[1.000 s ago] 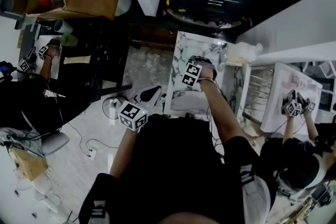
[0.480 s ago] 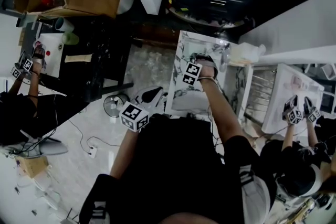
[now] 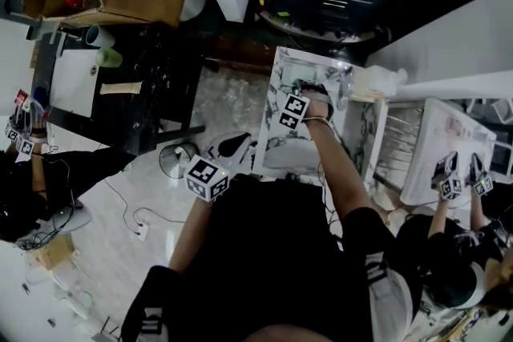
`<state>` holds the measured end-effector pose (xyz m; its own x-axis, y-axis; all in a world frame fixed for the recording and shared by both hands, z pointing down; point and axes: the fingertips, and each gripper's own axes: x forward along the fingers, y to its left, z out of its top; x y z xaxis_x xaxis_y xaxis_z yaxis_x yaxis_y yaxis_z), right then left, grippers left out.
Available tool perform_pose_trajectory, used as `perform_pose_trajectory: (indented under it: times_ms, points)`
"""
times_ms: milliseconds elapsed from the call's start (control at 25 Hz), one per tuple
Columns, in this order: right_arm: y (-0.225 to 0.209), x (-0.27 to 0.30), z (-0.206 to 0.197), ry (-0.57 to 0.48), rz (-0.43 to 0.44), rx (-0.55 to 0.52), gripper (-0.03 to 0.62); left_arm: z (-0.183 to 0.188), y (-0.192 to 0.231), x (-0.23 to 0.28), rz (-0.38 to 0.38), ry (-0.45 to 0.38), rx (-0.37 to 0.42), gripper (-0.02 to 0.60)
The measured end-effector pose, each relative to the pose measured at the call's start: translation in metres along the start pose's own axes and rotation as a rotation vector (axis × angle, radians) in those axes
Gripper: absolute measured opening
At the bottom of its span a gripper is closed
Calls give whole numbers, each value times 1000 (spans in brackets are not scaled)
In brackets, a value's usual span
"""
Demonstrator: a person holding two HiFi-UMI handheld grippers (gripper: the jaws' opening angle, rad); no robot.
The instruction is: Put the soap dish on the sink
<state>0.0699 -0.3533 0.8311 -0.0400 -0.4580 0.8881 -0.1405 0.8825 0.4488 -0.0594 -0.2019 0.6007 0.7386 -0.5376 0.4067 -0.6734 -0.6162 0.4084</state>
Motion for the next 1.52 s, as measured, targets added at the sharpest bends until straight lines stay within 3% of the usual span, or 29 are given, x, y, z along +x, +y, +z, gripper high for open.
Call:
perform_pose_trajectory:
  times_ms: [520,640,800,1240,1400,1520]
  points:
    - [-11,0,-3,8,-48,24,62,-1,0,-2,-3,-7,2,-2]
    - [-11,-6,0,-13,-72,27,113,1,-1,-1,-9,-8,7,-2]
    - [-8,-14,3,-24,-86,27,124,4,-4,2,-26,-10,14,-2]
    - [7,-37,-3,-42,-115,45,124,6,-17,4,-60,-13,36,-2]
    - [10,-53,3,-94,-141,86,50,5,-21,1,-68,-17,36,-2]
    - [18,-63,5,-123,-106,122,-3,3,-22,1,-75,-18,39,-2]
